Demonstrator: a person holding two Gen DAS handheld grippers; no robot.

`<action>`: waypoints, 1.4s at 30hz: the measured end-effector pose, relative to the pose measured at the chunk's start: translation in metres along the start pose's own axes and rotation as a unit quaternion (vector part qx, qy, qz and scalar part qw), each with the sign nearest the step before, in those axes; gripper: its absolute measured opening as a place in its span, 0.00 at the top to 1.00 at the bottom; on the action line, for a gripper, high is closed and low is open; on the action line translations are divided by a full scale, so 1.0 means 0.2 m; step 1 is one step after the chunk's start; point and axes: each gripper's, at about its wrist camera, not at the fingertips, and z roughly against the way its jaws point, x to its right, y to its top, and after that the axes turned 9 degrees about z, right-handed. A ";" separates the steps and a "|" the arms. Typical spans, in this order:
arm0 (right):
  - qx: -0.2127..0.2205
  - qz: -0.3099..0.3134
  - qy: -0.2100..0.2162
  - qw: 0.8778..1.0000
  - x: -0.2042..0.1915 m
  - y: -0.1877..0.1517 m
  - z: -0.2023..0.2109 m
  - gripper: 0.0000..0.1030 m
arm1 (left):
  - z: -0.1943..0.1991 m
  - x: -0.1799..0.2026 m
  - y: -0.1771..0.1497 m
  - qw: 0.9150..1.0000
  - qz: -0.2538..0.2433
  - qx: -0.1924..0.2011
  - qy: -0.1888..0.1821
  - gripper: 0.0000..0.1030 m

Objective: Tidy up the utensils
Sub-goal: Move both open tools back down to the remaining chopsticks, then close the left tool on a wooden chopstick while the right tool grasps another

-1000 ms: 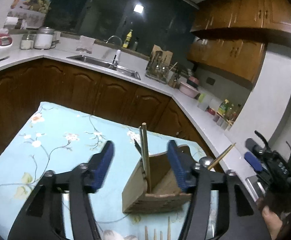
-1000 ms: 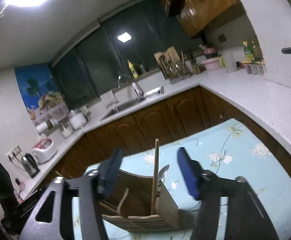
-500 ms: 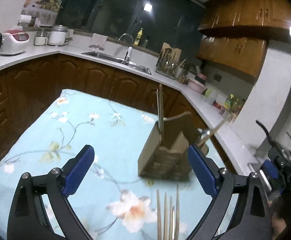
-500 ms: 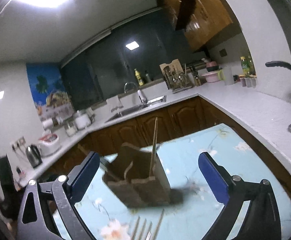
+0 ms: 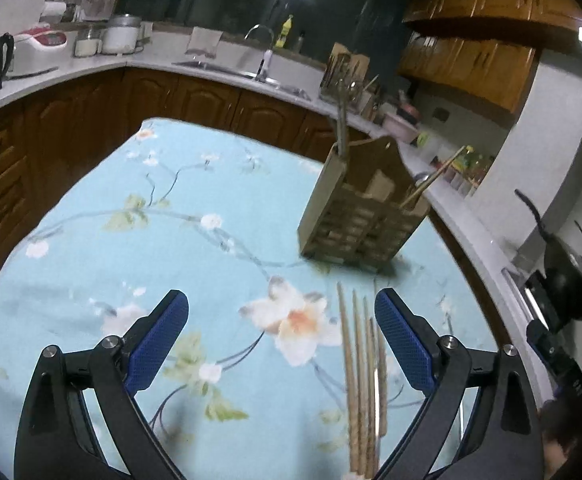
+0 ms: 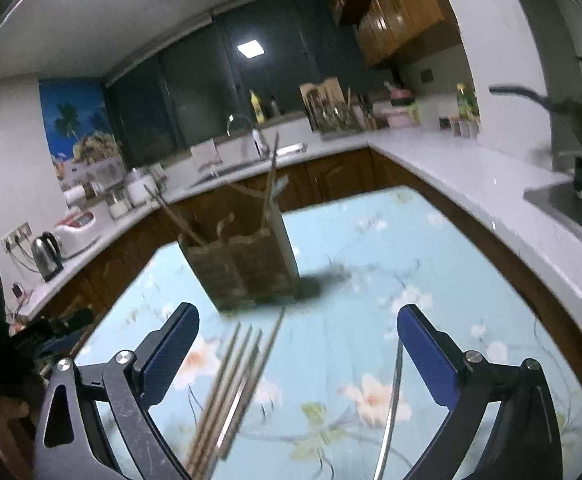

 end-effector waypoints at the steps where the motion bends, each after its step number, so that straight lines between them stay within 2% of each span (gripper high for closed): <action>1: -0.006 -0.002 0.001 1.000 0.00 -0.02 -0.01 0.03 | -0.01 -0.01 -0.01 1.000 0.001 -0.005 0.002 0.07; 5: -0.022 -0.009 0.004 1.000 0.01 -0.07 -0.05 0.03 | -0.04 -0.03 -0.03 1.000 0.003 -0.015 0.008 0.07; 14: -0.047 -0.018 0.025 0.998 0.01 -0.06 -0.16 0.03 | -0.12 0.04 -0.02 0.999 -0.015 -0.040 0.006 0.07; 19: -0.063 -0.036 0.036 0.997 0.05 -0.03 -0.24 0.04 | -0.24 0.11 -0.02 0.996 -0.052 -0.075 0.015 0.07; 22: -0.070 -0.049 0.038 0.996 0.07 -0.03 -0.28 0.08 | -0.36 0.19 -0.05 0.991 -0.082 -0.106 0.023 0.08; 27: -0.087 -0.068 0.036 0.993 0.11 -0.03 -0.35 0.17 | -0.57 0.32 -0.12 0.981 -0.119 -0.153 0.025 0.18; 28: -0.091 -0.075 0.036 0.992 0.13 -0.04 -0.36 0.17 | -0.62 0.35 -0.14 0.978 -0.128 -0.160 0.030 0.21; 31: -0.091 -0.087 0.032 0.991 0.16 -0.04 -0.37 0.18 | -0.71 0.40 -0.19 0.972 -0.142 -0.182 0.032 0.22; 33: -0.091 -0.091 0.029 0.991 0.18 -0.03 -0.38 0.18 | -0.76 0.42 -0.24 0.967 -0.160 -0.193 0.050 0.22; 37: -0.096 -0.091 0.027 0.991 0.19 0.00 -0.42 0.20 | -0.75 0.43 -0.31 0.962 -0.204 -0.166 0.078 0.21; 41: -0.111 -0.077 0.032 0.990 0.15 0.01 -0.50 0.22 | -0.68 0.33 -0.31 0.963 -0.203 -0.160 0.082 0.20; 42: -0.117 -0.070 0.034 0.990 0.13 0.01 -0.53 0.26 | -0.65 0.28 -0.30 0.963 -0.199 -0.162 0.083 0.20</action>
